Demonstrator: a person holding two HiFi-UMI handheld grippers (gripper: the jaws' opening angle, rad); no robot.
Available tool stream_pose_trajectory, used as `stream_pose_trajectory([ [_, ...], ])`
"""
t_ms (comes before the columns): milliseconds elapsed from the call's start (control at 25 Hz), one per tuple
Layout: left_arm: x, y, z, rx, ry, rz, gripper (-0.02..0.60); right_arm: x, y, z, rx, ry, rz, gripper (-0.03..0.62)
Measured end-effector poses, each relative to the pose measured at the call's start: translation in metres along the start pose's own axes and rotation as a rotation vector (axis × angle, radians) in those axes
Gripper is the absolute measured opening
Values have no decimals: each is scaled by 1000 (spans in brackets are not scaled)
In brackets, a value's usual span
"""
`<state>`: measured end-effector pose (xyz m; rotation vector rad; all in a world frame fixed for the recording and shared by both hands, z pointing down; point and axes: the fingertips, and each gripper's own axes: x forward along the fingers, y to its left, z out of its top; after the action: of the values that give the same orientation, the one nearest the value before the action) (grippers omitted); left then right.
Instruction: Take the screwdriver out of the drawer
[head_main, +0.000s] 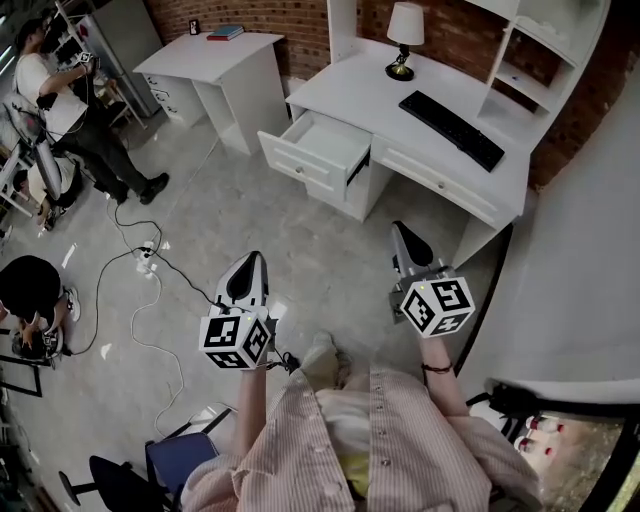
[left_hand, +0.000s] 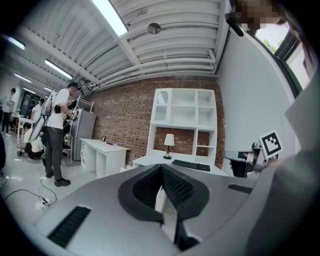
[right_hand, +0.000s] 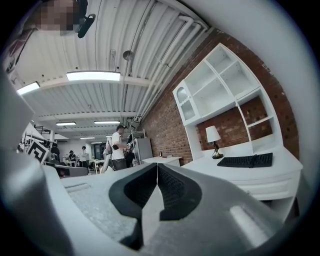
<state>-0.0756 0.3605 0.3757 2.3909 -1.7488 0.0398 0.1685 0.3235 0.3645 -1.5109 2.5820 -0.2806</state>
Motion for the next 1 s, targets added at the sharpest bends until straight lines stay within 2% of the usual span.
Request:
stream_pose_trajectory([
  [440,35,22,-8,-33,17,20,-2,42,-18,-12,23,33,11,34],
  [800,108,68,-1,-59,40,28,-2,122,-48,-21,49,59,-15,82],
  [1000,155,96,1,-67,69,8,-2,172,-64,-31,70,86,-36,108],
])
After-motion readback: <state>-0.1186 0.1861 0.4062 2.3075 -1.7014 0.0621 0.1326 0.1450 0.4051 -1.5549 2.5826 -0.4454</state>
